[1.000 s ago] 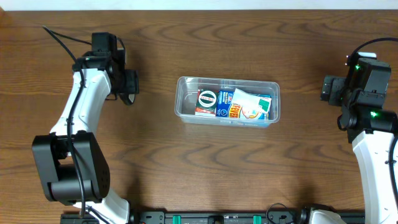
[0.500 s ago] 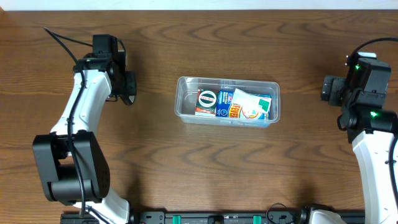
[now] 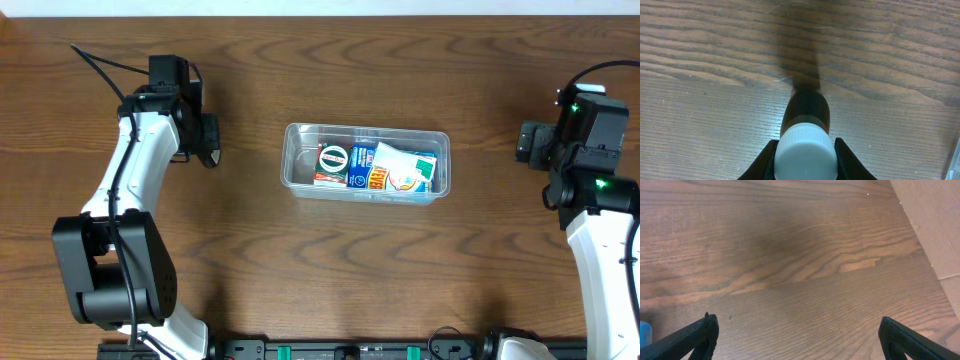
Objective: Pack container
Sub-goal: 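Grasp the white-capped dark bottle by its cap with the left gripper, then carry the bottle right over the container's left end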
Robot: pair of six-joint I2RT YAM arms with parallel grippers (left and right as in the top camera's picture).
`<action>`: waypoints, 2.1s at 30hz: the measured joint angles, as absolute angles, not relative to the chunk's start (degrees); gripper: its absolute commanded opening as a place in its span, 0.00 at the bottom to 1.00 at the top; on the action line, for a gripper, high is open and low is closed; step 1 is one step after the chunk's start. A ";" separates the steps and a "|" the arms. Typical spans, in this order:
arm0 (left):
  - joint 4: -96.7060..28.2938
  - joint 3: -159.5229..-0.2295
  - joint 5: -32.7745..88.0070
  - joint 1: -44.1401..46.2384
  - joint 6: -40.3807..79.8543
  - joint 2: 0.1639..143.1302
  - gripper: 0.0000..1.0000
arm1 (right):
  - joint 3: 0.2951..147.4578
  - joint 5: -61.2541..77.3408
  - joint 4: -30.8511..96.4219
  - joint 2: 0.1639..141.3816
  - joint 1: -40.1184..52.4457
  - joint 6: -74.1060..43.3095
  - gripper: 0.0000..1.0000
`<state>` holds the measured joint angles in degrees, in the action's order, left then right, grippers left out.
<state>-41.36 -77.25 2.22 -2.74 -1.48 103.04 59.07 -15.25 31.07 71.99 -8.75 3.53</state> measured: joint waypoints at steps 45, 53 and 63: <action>-43.75 -78.81 9.76 22.11 -4.34 85.17 0.08 | 59.07 -15.25 31.07 71.99 -8.75 3.53 0.99; -43.92 -78.81 9.72 24.05 0.10 95.13 0.06 | 59.07 -15.25 31.07 71.99 -8.75 3.51 0.99; -41.60 -78.89 9.69 24.01 1.61 97.19 0.06 | 59.07 -15.22 31.07 71.99 -8.75 3.51 0.99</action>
